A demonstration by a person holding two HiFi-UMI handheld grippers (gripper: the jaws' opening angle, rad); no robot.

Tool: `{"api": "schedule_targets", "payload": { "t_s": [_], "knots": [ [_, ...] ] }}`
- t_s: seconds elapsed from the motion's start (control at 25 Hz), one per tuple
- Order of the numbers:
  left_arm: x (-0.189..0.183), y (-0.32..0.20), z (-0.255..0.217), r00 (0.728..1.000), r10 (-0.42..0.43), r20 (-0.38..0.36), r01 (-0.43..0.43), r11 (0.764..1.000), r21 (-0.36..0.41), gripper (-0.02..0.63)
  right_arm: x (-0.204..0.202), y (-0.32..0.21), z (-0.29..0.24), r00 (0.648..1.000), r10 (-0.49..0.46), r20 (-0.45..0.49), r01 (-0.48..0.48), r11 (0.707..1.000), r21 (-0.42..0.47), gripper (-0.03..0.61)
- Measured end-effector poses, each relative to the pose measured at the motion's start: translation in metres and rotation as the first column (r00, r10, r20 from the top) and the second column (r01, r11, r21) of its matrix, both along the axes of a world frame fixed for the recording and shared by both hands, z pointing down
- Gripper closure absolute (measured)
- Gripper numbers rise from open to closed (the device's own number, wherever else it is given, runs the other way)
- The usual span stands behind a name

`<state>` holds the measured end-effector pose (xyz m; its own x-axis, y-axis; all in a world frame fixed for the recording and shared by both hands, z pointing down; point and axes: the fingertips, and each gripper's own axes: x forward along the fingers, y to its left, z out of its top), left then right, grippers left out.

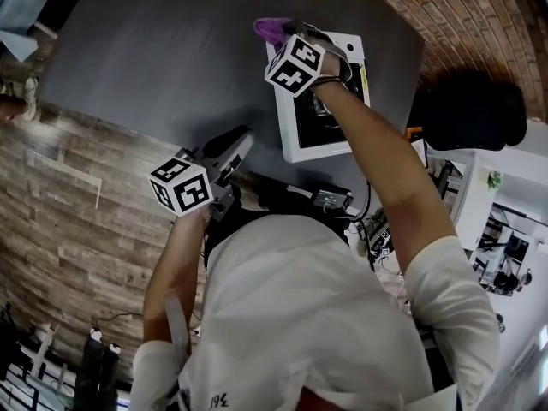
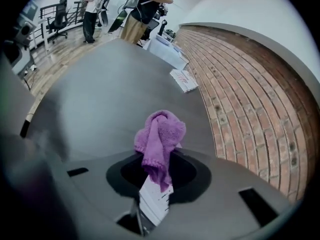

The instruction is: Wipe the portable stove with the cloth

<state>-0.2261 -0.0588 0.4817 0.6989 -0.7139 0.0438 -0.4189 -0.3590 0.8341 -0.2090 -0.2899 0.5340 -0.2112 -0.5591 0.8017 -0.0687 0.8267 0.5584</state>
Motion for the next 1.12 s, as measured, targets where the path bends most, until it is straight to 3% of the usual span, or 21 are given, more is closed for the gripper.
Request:
{"api": "schedule_targets", "payload": {
  "t_s": [0.4, 0.64, 1.12],
  "knots": [
    [0.021, 0.001, -0.001, 0.999, 0.048, 0.001, -0.048, 0.999, 0.0, 0.548, 0.0, 0.033, 0.003, 0.999, -0.045, 0.019, 0.045, 0.998, -0.04, 0.476],
    [0.03, -0.001, -0.003, 0.998, 0.063, 0.006, -0.063, 0.998, 0.002, 0.548, -0.001, 0.06, 0.008, 0.99, -0.138, -0.012, 0.138, 0.99, -0.042, 0.476],
    [0.052, 0.005, -0.004, 0.995, 0.1, 0.009, -0.1, 0.995, 0.004, 0.548, 0.017, 0.098, 0.008, 0.981, -0.192, 0.021, 0.192, 0.98, -0.041, 0.476]
  ]
}}
